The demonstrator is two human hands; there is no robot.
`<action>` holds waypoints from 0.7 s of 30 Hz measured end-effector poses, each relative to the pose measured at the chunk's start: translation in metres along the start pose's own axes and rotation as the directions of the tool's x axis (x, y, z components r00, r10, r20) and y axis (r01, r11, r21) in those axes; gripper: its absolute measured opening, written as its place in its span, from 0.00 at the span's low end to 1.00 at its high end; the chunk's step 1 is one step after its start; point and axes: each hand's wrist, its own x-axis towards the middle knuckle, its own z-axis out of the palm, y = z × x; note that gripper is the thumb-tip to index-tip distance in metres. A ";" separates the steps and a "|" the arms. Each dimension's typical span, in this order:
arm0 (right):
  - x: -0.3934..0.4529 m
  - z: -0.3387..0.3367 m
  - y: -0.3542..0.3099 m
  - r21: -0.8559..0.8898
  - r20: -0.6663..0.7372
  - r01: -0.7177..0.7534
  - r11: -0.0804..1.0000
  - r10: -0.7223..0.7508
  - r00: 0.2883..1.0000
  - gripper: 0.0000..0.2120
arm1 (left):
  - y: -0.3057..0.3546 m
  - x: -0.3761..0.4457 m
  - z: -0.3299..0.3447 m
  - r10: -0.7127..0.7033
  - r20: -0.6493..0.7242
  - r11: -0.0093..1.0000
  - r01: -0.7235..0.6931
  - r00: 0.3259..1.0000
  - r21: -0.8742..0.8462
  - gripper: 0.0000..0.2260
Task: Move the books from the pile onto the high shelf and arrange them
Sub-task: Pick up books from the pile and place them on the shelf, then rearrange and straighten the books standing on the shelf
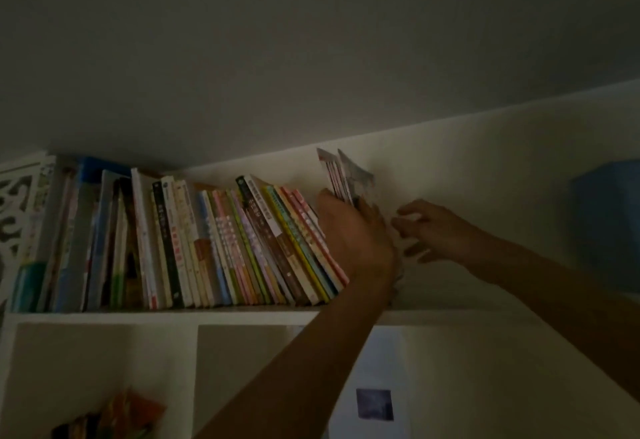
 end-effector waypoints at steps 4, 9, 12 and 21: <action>0.000 0.003 0.016 -0.003 0.275 -0.044 0.999 0.043 0.961 0.24 | -0.032 -0.008 0.001 0.097 0.224 0.953 -0.156 0.970 0.258 0.30; 0.004 0.003 0.020 -0.118 0.381 0.137 0.983 -0.083 0.921 0.27 | -0.085 0.003 -0.041 0.305 0.345 0.899 -0.388 0.888 0.202 0.40; 0.005 0.007 0.020 -0.125 0.428 0.240 0.963 -0.166 0.888 0.24 | -0.099 0.023 -0.050 0.330 0.493 0.833 -0.494 0.805 0.248 0.48; 0.025 0.045 0.022 0.018 0.448 0.296 0.955 -0.273 0.851 0.28 | -0.120 0.063 -0.048 0.345 0.663 0.628 -0.688 0.664 0.363 0.54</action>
